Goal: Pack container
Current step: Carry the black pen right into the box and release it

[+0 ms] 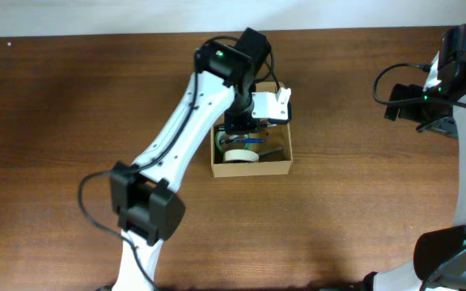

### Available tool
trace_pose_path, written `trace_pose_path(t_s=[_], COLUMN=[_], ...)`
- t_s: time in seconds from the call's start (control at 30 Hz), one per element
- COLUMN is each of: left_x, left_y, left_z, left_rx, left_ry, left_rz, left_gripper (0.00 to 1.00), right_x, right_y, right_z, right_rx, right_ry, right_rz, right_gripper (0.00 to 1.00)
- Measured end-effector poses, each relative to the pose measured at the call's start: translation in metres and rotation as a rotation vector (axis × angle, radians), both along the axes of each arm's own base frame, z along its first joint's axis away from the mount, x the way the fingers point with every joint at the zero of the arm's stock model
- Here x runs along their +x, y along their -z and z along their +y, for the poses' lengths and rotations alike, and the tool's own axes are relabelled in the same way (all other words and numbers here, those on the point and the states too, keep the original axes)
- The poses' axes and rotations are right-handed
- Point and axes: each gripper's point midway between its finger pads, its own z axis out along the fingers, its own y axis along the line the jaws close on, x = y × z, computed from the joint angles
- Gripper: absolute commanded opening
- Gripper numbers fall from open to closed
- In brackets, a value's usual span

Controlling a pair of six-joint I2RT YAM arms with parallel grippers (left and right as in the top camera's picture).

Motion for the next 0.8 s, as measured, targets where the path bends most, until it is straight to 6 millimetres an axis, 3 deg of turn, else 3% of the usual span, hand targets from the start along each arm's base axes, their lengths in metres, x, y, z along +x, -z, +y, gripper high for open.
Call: trace_pose_path(t_s=[0.3, 0.33, 0.4, 0.5, 0.8], left_x=[0.01, 0.011, 0.012, 0.016, 0.021], left_y=[0.046, 0.049, 0.055, 0.058, 0.056], left_z=[-0.006, -0.006, -0.007, -0.01, -0.012], left_rx=[0.036, 0.038, 0.04, 0.034, 0.023], left_ry=[0.002, 0.003, 0.004, 0.004, -0.09], left_rz=[0.055, 0.059, 0.063, 0.053, 0.049], left_gripper=[0.02, 0.05, 0.22, 0.34, 0.34], right_x=[0.0, 0.0, 0.0, 0.0, 0.0], right_y=[0.0, 0.0, 0.0, 0.0, 0.0], right_z=[0.0, 0.0, 0.0, 0.0, 0.0], right_rx=[0.0, 0.0, 0.0, 0.0, 0.0], right_ry=[0.0, 0.001, 0.0, 0.0, 0.0], right_rz=[0.0, 0.0, 0.0, 0.0, 0.0], right_gripper=[0.99, 0.99, 0.99, 0.99, 0.99])
